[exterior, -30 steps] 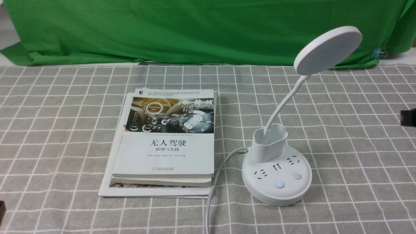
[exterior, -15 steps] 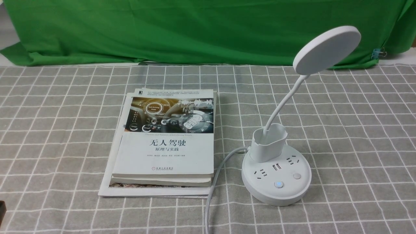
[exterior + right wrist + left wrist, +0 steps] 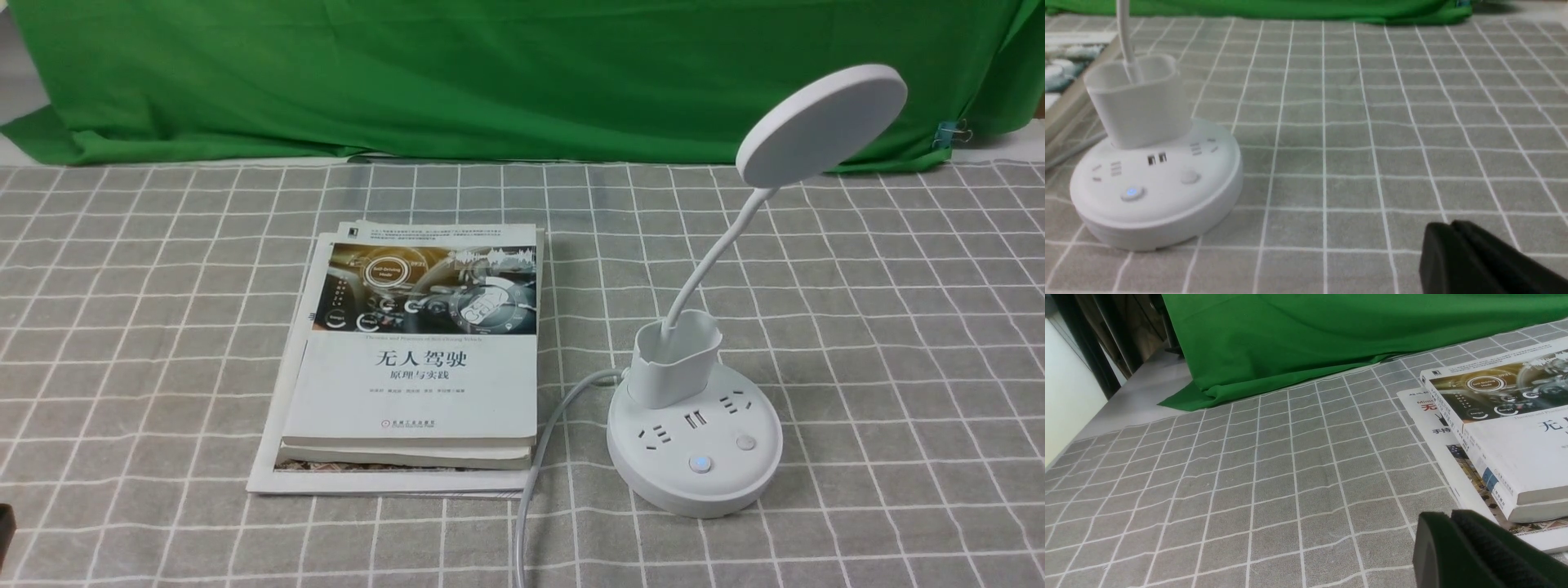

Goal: Turn off the desk lamp on the grey coffee tablecloth by hand.

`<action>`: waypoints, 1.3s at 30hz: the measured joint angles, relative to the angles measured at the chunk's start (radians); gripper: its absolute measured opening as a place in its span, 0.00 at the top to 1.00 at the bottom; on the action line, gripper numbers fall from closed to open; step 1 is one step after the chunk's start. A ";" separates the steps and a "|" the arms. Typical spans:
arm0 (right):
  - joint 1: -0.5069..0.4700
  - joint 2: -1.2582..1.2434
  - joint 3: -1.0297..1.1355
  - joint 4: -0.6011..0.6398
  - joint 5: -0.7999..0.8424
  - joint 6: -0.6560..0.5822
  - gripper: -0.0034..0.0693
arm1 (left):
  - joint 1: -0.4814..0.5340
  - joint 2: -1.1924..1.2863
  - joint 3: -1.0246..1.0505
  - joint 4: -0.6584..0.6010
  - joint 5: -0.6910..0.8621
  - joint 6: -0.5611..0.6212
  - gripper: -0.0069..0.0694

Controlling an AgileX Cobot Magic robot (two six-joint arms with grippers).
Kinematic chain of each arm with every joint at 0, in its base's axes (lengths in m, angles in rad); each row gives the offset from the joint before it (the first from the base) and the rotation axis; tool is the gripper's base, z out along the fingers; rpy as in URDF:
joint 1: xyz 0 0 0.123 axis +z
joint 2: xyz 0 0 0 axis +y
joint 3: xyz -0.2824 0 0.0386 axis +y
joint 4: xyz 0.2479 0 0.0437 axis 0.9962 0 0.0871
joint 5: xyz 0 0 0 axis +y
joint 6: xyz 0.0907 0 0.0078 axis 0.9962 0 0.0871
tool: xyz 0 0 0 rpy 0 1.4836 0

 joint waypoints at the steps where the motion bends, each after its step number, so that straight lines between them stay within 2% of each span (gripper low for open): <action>1: 0.000 -0.038 0.000 0.000 0.000 0.007 0.90 | 0.000 0.000 0.000 0.001 0.000 0.000 0.88; 6: -0.001 -0.114 0.000 0.000 -0.021 0.015 0.90 | 0.000 -0.001 0.000 0.002 0.002 0.000 0.88; 22: -0.003 -0.115 0.000 0.001 -0.021 0.015 0.89 | 0.000 -0.001 0.000 0.000 0.001 0.000 0.88; 27: -0.003 -0.115 0.000 0.001 0.056 0.015 0.89 | 0.000 -0.001 0.000 0.000 0.001 0.000 0.88; 35: -0.003 -0.115 0.000 0.000 0.066 0.015 0.87 | 0.000 -0.001 0.000 0.000 0.001 0.000 0.88; 38: -0.003 -0.115 0.000 0.000 0.054 -0.025 0.87 | 0.000 -0.001 0.000 0.000 0.001 0.000 0.88; 39: -0.003 -0.115 0.000 0.000 0.026 -0.081 0.87 | 0.000 -0.001 0.000 0.000 0.001 0.000 0.88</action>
